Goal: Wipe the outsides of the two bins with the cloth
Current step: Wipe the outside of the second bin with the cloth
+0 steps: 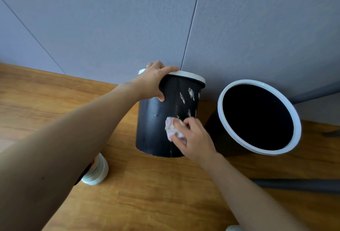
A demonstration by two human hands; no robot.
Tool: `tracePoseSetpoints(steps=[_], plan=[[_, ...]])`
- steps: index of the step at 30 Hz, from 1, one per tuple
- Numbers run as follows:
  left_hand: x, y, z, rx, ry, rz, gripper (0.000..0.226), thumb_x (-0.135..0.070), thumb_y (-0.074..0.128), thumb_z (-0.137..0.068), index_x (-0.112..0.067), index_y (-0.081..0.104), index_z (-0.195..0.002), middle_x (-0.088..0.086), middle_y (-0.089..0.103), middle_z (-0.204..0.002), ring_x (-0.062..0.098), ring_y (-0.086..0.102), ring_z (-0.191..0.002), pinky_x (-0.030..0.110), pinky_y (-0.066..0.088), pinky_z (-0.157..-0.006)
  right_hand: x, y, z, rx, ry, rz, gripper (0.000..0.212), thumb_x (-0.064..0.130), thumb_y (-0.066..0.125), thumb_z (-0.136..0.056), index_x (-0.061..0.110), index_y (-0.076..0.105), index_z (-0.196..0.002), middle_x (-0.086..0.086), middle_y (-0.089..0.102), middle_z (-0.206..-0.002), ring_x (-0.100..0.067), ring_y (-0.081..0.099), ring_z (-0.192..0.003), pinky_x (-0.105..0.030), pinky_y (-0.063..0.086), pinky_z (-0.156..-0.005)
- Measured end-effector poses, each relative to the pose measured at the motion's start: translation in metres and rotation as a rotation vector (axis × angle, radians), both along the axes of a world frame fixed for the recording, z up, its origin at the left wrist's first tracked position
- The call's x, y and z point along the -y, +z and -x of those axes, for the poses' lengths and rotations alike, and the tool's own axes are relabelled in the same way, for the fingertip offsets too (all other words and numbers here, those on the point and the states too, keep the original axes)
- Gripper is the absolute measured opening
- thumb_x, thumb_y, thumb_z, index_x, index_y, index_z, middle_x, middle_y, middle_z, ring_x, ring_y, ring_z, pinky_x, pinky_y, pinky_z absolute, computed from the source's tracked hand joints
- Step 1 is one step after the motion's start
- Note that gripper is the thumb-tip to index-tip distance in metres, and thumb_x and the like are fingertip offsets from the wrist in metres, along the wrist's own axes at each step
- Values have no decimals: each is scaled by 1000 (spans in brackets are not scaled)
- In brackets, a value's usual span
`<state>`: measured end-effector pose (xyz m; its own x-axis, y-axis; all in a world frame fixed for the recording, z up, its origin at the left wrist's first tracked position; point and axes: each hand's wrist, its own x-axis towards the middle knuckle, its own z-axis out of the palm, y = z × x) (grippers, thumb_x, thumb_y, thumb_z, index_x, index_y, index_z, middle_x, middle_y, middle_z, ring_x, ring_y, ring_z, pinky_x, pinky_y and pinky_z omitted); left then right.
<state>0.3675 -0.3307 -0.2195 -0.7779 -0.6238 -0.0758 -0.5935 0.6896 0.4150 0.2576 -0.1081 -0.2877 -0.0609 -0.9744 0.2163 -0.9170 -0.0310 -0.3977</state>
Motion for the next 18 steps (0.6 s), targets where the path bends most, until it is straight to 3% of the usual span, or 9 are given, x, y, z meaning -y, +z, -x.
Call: tracePoseSetpoints(steps=[5, 8, 13, 18], plan=[[-1, -1, 1, 17, -24, 23, 107, -21, 90, -56, -43, 31, -142, 4, 39, -125, 29, 35, -115, 48, 40, -96, -6, -4, -4, -86, 124, 52, 30, 5, 67, -86, 7, 68, -116, -10, 55, -83, -22, 53, -69, -34, 52, -50], [-1, -1, -2, 9, -18, 16, 107, -20, 90, -55, -43, 31, -141, 3, 40, -124, 29, 35, -114, 47, 41, -96, 26, 15, 8, -54, -15, 88, 26, 7, 66, -88, 7, 69, -114, -13, 53, -82, -29, 51, -73, -44, 49, -54], [-4, -1, -1, 13, -46, 40, 107, -20, 90, -55, -42, 31, -142, 3, 40, -125, 28, 35, -114, 45, 41, -95, 79, 45, 27, 14, -245, 149, 27, 14, 61, -92, 13, 68, -118, -13, 52, -88, -31, 49, -83, -39, 44, -65], [-1, -3, -3, 8, -49, 34, 106, -20, 90, -56, -43, 30, -141, 1, 39, -124, 27, 34, -114, 46, 41, -96, 46, 27, 11, -36, -121, 115, 27, 11, 61, -92, 8, 66, -119, -11, 51, -86, -26, 49, -78, -41, 48, -60]])
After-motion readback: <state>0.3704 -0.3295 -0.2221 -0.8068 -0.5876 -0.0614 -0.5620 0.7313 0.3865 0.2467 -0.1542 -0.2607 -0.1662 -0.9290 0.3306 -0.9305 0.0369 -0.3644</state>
